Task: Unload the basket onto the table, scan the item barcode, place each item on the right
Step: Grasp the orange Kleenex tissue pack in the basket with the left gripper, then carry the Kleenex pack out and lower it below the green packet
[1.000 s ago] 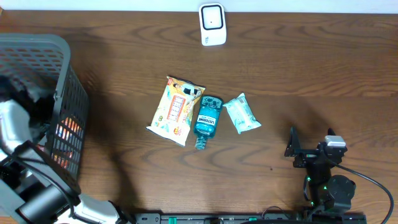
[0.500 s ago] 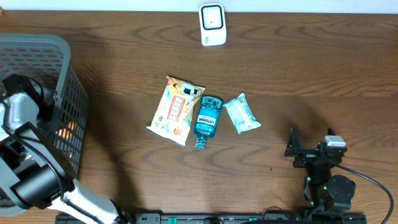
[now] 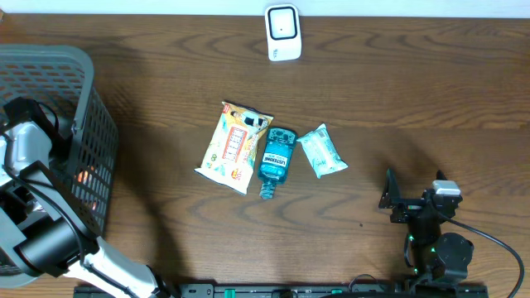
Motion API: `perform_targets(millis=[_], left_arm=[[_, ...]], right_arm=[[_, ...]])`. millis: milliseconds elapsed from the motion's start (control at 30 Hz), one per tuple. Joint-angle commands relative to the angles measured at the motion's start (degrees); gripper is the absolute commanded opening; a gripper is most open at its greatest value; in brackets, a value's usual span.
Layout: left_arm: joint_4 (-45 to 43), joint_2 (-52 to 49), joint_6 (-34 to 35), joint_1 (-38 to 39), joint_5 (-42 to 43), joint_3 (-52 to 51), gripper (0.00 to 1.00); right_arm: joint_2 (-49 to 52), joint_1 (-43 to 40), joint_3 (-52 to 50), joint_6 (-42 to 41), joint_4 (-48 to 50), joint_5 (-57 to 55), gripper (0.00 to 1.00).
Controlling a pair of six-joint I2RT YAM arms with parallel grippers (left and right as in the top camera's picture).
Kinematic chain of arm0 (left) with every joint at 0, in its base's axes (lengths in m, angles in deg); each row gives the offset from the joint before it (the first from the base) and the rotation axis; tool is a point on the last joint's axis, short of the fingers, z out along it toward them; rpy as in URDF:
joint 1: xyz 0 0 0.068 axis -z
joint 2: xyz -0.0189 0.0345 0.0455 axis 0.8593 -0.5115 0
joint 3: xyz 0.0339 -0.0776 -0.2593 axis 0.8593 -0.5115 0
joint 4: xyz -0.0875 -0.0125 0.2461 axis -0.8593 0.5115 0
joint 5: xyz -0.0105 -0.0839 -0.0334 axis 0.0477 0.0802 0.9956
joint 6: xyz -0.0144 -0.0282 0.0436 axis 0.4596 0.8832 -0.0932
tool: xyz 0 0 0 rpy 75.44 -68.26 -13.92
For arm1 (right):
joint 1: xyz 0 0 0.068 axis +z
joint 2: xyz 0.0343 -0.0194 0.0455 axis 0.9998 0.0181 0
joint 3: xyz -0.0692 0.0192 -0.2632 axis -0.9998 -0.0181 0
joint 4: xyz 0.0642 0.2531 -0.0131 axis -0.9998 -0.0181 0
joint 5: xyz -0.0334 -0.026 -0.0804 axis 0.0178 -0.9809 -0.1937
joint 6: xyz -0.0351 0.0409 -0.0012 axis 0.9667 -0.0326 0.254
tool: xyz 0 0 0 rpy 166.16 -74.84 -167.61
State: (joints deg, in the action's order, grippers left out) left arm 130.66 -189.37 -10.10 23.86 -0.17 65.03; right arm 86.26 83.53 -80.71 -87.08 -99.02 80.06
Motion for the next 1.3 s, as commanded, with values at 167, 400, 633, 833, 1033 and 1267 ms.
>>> perform_targets(millis=[167, 400, 633, 833, 1033, 1267], left_arm=[[1.1, -3.6, 8.4, 0.0, -0.8, -1.4, 0.44], [1.3, -1.7, 8.7, -0.3, -1.0, -1.0, 0.40], [4.8, 5.7, 8.7, -2.2, -1.0, 3.8, 0.40], [8.6, 17.2, 11.2, -3.1, -0.5, 10.0, 0.40], [8.5, 33.2, 19.6, -1.7, 9.7, 10.7, 0.40], [8.1, 43.7, 24.0, 14.5, 18.3, 10.6, 0.39]], right_arm=[[-0.3, 0.3, -0.2, 0.7, -0.1, -0.4, 0.99], [-0.3, 0.3, -0.2, 0.7, -0.1, -0.5, 0.99], [-0.3, 0.3, -0.2, 0.7, -0.1, -0.5, 0.99], [-0.3, 0.3, -0.2, 0.7, -0.1, -0.4, 0.99], [-0.3, 0.3, -0.2, 0.7, -0.1, -0.5, 0.99], [-0.3, 0.3, -0.2, 0.7, -0.1, -0.4, 0.99]])
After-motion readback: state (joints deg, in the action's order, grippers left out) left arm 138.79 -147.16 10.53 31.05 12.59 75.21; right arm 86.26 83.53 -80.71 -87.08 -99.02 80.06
